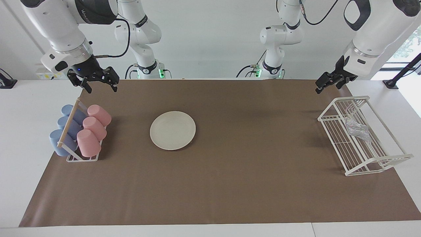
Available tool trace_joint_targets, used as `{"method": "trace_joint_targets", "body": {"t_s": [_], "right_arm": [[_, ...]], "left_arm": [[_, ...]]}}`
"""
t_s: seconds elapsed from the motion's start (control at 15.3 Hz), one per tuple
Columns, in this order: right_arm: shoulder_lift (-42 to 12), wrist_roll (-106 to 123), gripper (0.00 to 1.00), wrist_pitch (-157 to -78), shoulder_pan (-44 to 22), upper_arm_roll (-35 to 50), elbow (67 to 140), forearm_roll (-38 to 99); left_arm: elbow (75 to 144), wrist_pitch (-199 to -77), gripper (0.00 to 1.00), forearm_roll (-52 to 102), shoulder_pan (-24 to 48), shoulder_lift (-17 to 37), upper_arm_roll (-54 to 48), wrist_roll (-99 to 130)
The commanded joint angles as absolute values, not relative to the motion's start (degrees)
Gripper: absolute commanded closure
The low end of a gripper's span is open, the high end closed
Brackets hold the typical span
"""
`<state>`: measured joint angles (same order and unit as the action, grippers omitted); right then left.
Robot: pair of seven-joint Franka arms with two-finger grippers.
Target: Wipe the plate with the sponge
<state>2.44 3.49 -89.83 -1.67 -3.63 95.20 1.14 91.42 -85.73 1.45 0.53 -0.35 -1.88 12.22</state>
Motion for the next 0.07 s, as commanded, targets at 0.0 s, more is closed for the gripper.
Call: {"method": "trace_joint_targets", "body": {"t_s": [0.0], "right_arm": [[2.99, 2.11, 0.0, -89.91, -1.14, -2.99, 95.71, 0.7]], "left_arm": [[91.32, -86.04, 0.0, 2.02, 0.7, -0.7, -1.67, 11.51]]}}
